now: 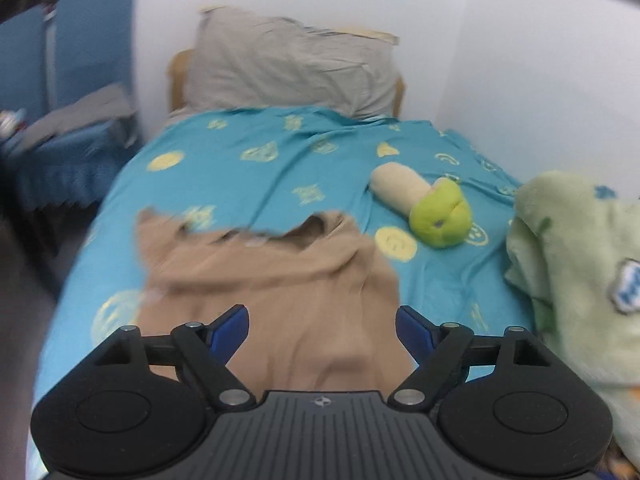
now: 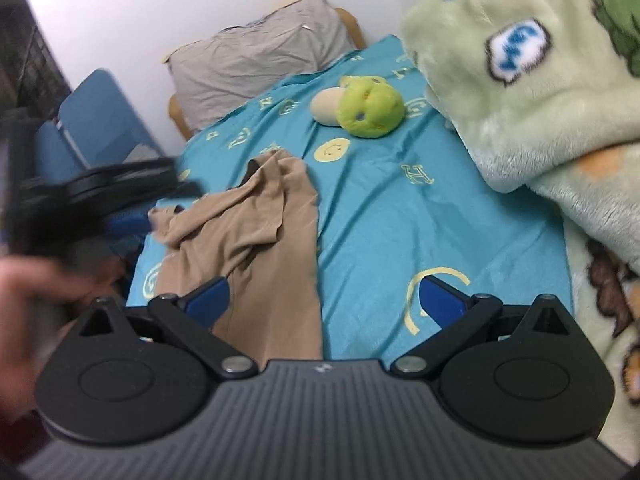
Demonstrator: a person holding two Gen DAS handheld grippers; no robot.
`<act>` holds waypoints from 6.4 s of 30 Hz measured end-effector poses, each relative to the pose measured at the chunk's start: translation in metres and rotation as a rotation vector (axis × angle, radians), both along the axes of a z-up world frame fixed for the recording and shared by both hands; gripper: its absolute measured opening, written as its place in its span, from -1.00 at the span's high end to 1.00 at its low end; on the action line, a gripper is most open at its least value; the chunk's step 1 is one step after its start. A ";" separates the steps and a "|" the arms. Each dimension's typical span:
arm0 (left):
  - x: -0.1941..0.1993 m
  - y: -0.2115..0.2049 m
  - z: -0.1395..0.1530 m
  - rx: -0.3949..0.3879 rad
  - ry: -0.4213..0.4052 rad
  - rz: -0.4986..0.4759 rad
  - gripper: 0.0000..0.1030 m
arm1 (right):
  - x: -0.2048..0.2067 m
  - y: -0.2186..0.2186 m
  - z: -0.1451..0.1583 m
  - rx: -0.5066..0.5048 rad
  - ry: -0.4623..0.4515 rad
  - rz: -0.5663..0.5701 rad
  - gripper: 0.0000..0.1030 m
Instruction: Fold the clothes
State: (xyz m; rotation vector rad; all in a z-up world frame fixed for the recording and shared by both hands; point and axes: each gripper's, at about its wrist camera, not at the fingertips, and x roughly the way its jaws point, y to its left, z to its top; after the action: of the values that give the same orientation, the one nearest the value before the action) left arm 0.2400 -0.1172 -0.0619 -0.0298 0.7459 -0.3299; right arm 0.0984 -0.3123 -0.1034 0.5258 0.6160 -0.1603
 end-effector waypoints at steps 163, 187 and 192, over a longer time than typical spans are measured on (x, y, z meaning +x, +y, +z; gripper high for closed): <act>-0.164 0.165 -0.077 -0.785 0.323 0.329 0.83 | -0.035 0.038 -0.103 0.885 0.333 -0.028 -0.76; -0.215 0.165 0.005 -0.754 0.052 0.180 0.93 | -0.062 0.009 -0.004 0.433 0.012 -0.021 0.75; -0.270 0.169 0.037 -0.731 0.030 0.177 0.93 | -0.103 0.015 0.032 0.402 -0.021 -0.001 0.76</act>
State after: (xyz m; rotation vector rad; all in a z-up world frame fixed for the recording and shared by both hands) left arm -0.0305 0.0518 -0.0246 -0.7874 0.6137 -0.4184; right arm -0.0048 -0.2969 -0.0716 0.9148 0.6306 -0.0299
